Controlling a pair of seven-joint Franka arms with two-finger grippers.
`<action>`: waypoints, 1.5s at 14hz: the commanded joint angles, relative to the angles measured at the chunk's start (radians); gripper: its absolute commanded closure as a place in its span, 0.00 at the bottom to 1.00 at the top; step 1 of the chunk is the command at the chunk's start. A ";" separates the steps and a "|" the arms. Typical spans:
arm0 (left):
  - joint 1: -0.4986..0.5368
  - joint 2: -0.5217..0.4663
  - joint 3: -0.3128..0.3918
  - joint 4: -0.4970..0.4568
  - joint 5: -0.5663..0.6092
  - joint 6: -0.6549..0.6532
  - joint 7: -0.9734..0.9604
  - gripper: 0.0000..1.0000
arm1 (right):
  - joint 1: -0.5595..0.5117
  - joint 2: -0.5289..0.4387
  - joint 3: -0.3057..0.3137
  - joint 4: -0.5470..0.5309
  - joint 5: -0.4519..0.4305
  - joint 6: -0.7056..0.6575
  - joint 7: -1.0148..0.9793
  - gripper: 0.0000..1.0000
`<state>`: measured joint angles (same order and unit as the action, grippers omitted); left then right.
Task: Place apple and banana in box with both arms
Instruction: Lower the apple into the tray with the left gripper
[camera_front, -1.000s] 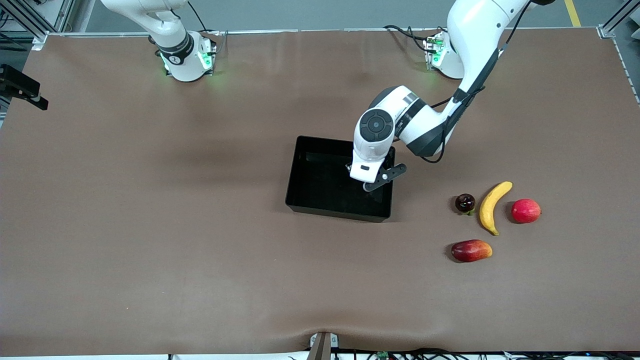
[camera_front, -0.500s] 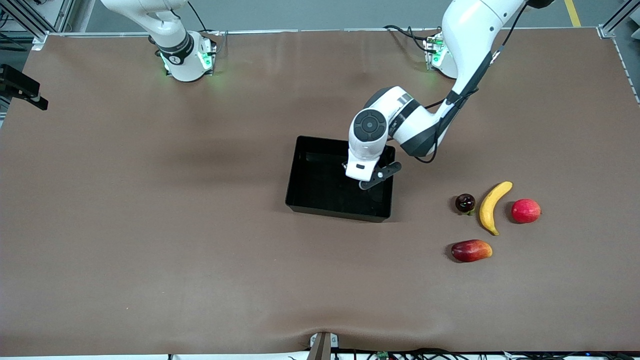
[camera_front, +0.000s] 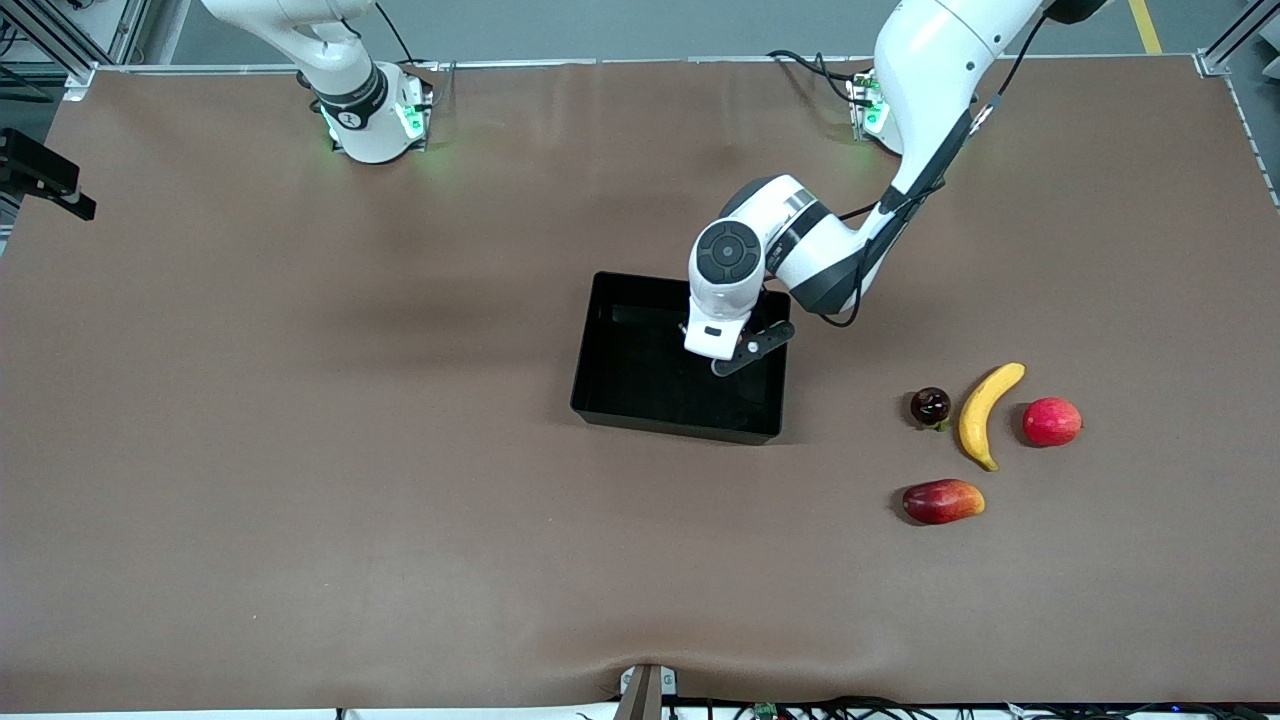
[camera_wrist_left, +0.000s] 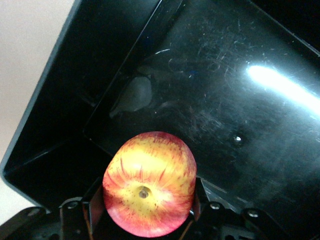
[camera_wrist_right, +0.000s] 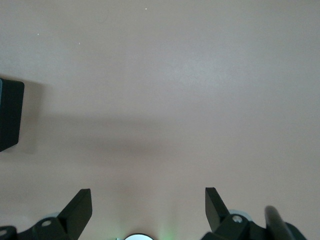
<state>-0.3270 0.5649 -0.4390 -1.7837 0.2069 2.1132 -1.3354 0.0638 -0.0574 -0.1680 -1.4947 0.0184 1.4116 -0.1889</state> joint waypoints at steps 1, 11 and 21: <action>-0.012 0.007 0.003 0.004 0.035 0.011 -0.059 1.00 | -0.001 0.013 -0.002 0.025 0.005 -0.005 0.005 0.00; -0.024 0.049 0.003 0.009 0.054 0.011 -0.067 1.00 | -0.005 0.013 -0.002 0.024 0.009 -0.005 0.003 0.00; -0.030 0.073 0.005 0.012 0.057 0.011 -0.067 1.00 | -0.007 0.013 -0.002 0.024 0.009 -0.003 0.003 0.00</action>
<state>-0.3423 0.6301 -0.4383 -1.7832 0.2328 2.1133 -1.3546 0.0632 -0.0568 -0.1703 -1.4947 0.0191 1.4121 -0.1888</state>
